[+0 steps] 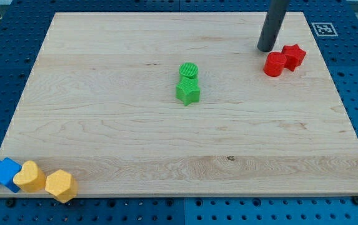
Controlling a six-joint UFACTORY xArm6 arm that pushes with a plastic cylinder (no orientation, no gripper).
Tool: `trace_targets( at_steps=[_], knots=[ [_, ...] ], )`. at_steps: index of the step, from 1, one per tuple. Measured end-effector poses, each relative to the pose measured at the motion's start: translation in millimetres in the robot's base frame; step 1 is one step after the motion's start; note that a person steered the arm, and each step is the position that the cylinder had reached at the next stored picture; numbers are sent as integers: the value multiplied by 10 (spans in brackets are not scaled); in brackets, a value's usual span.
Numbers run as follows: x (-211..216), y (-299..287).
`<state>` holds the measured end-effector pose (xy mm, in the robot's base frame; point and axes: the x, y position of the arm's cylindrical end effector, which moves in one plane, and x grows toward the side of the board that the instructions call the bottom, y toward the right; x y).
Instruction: Separate the red blocks
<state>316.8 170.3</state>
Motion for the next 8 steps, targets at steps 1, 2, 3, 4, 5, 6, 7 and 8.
trace_targets(
  at_steps=[1,2,3,4,5,6,7,8],
  knots=[
    [0,-151],
    [0,-233],
    [0,-235],
    [0,-222],
    [68,-53],
    [137,149],
    [162,323],
    [192,428]
  ],
)
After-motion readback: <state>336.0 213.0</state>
